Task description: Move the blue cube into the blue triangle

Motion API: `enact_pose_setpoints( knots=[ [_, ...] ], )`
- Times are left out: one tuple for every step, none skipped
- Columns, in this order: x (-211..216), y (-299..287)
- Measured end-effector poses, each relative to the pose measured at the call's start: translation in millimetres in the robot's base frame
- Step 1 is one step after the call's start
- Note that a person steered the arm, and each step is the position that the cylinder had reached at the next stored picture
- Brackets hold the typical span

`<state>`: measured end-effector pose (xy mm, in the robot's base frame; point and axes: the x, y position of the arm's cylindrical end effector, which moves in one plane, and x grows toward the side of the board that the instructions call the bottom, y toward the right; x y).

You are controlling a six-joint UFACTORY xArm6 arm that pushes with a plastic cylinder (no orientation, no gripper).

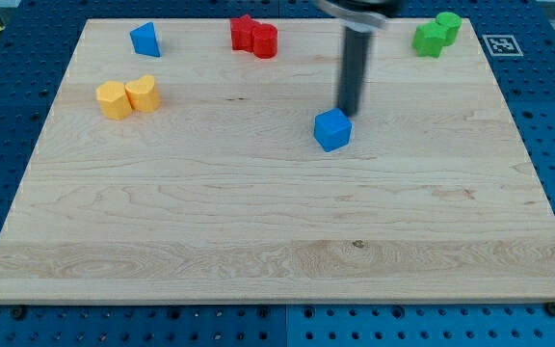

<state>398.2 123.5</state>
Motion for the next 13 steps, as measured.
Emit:
enact_pose_setpoints(
  knots=[
    [41.1, 60.9],
    [51.9, 41.2],
    [51.9, -10.2],
    [54.6, -24.4],
    [54.6, -25.6],
    [49.7, -33.0],
    [35.2, -42.7],
    [25.8, -56.8],
    [15.6, -77.7],
    [8.4, -104.4],
    [0.6, -129.3],
    [-8.0, -140.7],
    [-15.5, -141.2]
  ],
)
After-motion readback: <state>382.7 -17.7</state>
